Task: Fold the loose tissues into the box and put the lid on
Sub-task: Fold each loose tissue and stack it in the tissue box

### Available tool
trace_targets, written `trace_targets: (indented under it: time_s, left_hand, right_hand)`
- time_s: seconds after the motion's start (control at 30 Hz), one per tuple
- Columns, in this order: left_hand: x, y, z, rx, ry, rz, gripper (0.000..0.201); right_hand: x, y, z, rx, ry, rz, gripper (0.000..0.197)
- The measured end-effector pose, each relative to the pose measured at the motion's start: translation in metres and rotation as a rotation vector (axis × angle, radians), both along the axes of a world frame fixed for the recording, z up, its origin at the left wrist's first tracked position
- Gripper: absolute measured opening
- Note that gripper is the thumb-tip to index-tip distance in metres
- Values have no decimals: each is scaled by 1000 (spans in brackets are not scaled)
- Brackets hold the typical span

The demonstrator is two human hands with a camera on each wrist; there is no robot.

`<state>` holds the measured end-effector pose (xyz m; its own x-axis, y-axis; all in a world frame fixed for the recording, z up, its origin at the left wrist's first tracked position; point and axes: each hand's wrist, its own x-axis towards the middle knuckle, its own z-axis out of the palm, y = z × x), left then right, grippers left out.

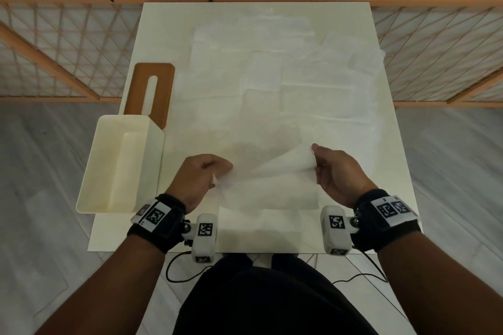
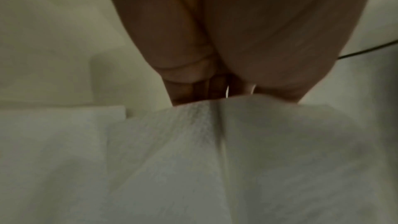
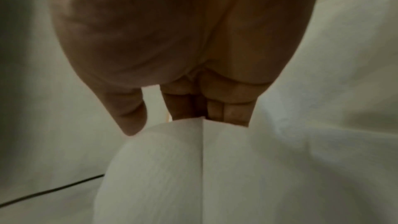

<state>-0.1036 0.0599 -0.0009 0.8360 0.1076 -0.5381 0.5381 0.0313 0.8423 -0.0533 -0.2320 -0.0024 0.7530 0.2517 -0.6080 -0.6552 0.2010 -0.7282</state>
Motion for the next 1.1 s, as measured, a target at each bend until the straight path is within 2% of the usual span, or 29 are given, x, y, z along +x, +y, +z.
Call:
trace_targets:
  time_s: [0.07, 0.1, 0.17, 0.27, 0.3, 0.33, 0.37, 0.43, 0.47, 0.53, 0.67, 0.83, 0.93, 1.03, 1.1]
  left_hand:
    - [-8, 2, -11, 200, -24, -154, 18]
    - [-11, 1, -12, 225, -11, -181, 25]
    - [-18, -1, -12, 232, 16, -205, 34]
    - [-26, -2, -18, 233, 78, -239, 43]
    - [-29, -1, -20, 249, 90, -252, 44]
    - [-31, -1, -23, 270, 96, -264, 43]
    - [-32, -2, -26, 298, 99, -275, 41]
    - [-33, -3, -32, 390, 94, -303, 35]
    - [-33, -4, -36, 447, 96, -322, 32]
    - [-33, -5, -44, 546, 112, -376, 29]
    - [-36, -4, -56, 653, 136, -505, 24]
    - [-37, -3, -62, 727, 96, -483, 21]
    - [-39, -4, -67, 763, 66, -463, 22]
    - [-41, -4, -71, 756, 30, -411, 21]
    - [-41, -3, -71, 752, 28, -371, 18]
  right_hand:
    - [-6, 1, -12, -110, -15, 63, 55]
    - [-8, 1, -17, -139, -23, 76, 61]
    - [-13, 1, -19, -139, 34, 72, 53]
    - [-21, -7, -28, -80, 161, 114, 77]
    - [-22, -7, -29, -97, 188, 125, 79]
    - [-25, -6, -31, -143, 174, 140, 71]
    - [-28, -2, -32, -245, 116, 174, 54]
    - [-30, 3, -36, -589, -127, 375, 13]
    - [-30, 6, -39, -746, -244, 498, 6]
    - [-34, 14, -44, -913, -369, 638, 16]
    - [-39, 23, -59, -986, -428, 672, 22]
    - [-44, 24, -66, -1014, -521, 703, 21]
    - [-48, 23, -69, -1096, -551, 769, 20]
    - [-47, 21, -61, -1190, -641, 603, 22]
    - [-39, 20, -59, -1251, -712, 526, 34]
